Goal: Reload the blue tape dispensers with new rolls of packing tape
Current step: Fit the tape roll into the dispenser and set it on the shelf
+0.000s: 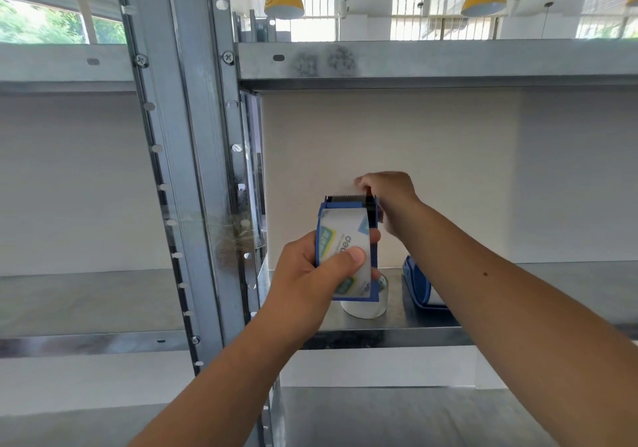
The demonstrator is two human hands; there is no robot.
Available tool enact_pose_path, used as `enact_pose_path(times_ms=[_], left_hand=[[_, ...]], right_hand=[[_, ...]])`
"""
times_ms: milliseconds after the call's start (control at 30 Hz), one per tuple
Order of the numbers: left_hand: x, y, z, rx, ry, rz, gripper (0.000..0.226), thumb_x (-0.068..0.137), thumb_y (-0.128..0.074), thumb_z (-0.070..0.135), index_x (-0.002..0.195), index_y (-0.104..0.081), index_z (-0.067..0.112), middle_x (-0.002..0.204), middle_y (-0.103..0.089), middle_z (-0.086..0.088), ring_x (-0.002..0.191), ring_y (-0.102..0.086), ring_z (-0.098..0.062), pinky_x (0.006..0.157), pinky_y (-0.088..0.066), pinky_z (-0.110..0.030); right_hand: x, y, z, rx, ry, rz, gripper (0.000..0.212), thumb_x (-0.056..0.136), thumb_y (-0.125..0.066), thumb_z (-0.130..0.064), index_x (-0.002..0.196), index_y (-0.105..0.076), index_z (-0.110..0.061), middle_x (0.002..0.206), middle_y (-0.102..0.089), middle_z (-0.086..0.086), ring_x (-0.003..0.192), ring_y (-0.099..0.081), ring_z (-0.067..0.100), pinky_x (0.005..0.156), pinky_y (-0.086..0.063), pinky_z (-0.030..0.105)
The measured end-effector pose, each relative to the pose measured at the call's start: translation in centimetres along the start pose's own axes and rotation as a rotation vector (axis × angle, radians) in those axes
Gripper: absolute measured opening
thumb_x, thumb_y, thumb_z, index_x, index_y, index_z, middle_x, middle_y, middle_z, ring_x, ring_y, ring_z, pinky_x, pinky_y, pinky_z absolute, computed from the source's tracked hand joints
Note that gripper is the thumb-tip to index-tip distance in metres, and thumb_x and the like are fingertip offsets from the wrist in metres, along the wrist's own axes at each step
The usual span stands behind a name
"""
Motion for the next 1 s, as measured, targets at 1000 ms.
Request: enact_pose_path(times_ms=[1000], left_hand=[[3.4,1.9,2.2,0.067,0.027,0.193,0.014,0.097,-0.064,0.019,0.096,-0.078,0.019,0.095,-0.081,-0.007,0.073,-0.076,-0.016,0.070,-0.065,-0.034]], right_hand=[[-9.0,-2.2,6.6,0.655,-0.267,-0.411,0.038,0.110,-0.045,-0.032,0.128,-0.066,-0.007,0.114,-0.078,0.015,0.102,-0.075,0.030,0.083,-0.064,0.042]])
Point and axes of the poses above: each hand's wrist, its own x-axis towards the middle knuckle, its own y-axis out of the back of the hand, z = x × y, the point moved 4 cm from there along x, towards the middle knuckle
